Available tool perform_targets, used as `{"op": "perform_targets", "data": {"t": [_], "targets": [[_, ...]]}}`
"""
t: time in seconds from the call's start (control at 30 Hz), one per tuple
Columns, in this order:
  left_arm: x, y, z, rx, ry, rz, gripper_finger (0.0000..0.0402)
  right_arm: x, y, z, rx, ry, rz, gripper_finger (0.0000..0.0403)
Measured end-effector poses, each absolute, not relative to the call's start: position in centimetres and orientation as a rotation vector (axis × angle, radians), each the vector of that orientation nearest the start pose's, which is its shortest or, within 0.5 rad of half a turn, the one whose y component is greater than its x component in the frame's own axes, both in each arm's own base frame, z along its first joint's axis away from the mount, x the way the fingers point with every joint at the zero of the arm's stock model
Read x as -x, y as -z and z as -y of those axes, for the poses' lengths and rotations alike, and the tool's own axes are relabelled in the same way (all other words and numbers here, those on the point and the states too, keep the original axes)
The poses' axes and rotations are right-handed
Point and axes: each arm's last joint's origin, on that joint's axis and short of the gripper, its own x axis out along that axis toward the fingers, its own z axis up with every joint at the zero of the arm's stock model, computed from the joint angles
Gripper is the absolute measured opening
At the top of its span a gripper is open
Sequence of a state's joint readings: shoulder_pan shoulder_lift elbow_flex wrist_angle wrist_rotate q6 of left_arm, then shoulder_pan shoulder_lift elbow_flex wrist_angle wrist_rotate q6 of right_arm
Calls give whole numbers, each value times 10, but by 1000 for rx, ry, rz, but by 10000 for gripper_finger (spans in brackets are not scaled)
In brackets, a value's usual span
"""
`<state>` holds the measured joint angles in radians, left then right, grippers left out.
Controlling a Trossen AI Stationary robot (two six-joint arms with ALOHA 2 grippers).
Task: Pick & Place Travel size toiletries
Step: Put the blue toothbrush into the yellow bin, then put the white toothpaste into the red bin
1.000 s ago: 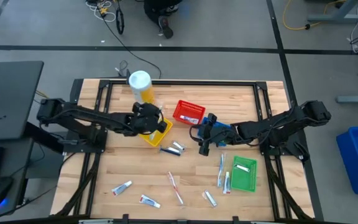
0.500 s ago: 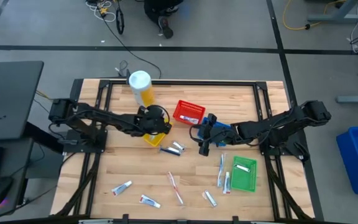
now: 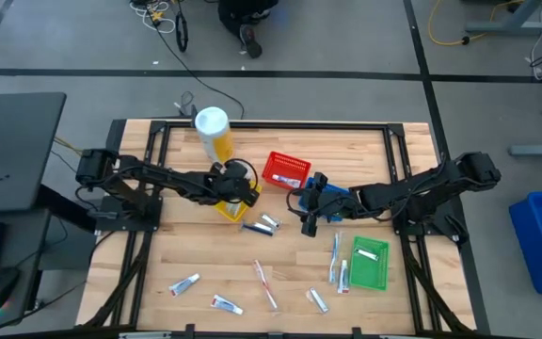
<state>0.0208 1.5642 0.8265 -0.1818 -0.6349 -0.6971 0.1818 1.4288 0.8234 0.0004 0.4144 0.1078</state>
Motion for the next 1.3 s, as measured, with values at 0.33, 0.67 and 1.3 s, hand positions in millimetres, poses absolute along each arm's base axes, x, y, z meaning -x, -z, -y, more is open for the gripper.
{"op": "perform_targets", "data": {"t": [0.33, 0.67, 1.3], "targets": [[-288, -198, -20, 361, -769, -600, 167, -293, -221, -42, 59, 261, -564, 241], [-281, -226, 19, 432, -201, -669, 158, -293, -221, -42, 59, 261, -564, 263], [-245, -233, 120, 617, 15, -1063, 128, -293, -222, -42, 29, 269, -555, 242]]}}
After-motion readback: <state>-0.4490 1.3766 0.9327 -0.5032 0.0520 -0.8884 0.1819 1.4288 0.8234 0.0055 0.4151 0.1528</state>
